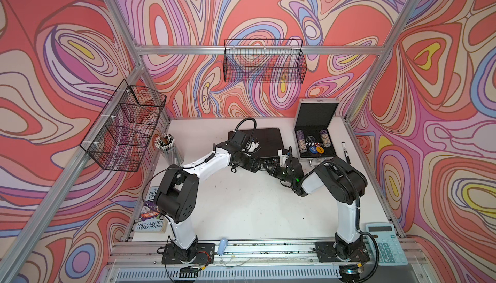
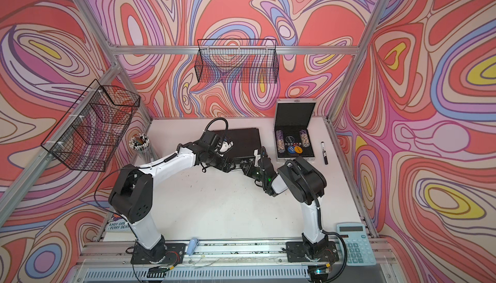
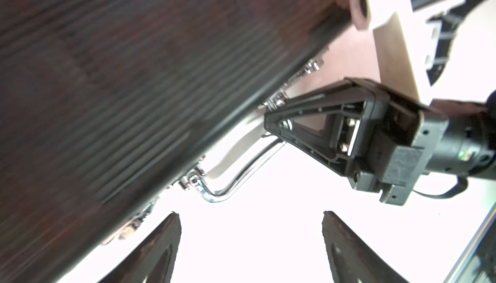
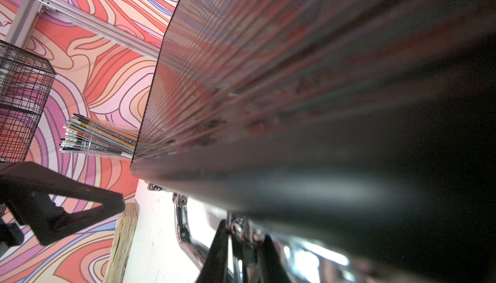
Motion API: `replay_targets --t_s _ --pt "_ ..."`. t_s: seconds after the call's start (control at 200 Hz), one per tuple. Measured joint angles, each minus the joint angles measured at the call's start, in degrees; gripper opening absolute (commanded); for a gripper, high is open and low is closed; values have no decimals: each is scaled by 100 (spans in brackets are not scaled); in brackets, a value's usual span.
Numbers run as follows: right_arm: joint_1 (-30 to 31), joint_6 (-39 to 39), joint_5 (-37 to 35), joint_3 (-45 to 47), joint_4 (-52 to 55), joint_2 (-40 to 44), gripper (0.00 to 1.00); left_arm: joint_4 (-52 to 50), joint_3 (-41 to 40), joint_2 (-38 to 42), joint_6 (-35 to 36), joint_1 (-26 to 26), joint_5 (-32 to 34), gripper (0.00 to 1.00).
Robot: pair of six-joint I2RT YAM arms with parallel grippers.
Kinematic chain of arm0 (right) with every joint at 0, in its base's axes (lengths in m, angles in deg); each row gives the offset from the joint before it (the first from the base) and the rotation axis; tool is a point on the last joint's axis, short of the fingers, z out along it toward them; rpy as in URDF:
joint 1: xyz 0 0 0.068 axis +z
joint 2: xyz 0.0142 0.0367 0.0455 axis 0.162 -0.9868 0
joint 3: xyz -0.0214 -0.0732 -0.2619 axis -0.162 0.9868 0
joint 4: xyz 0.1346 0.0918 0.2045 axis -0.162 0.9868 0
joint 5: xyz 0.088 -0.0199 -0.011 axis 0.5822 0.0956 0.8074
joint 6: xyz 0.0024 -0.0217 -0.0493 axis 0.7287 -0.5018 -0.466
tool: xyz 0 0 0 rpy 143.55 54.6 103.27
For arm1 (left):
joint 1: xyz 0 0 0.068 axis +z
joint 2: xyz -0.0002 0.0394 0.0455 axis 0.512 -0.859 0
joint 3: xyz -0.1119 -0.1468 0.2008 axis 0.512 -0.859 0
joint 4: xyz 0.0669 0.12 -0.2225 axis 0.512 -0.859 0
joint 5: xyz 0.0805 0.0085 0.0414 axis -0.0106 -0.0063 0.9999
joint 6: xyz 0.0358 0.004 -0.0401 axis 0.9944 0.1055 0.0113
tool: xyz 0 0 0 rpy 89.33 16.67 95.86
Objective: Open the poker set cases
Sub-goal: Pick up the poker set case from the center of the board.
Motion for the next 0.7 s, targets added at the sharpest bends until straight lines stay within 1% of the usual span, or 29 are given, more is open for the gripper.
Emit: replay_targets --t_s 0.15,0.27,0.456,0.581,0.696 --pt "0 92 -9 -33 247 125 2 -72 44 -179 197 -129 -55 85" --pt "2 164 -20 -74 498 236 2 -94 166 -409 264 -127 -107 85" --pt "-2 278 -44 -98 761 391 1 -101 223 -538 409 -127 -105 85" --pt "0 323 -61 -98 846 439 1 -94 448 -765 501 -127 -83 85" --pt "0 376 -74 -98 881 485 1 -138 704 -1005 592 -144 -243 85"
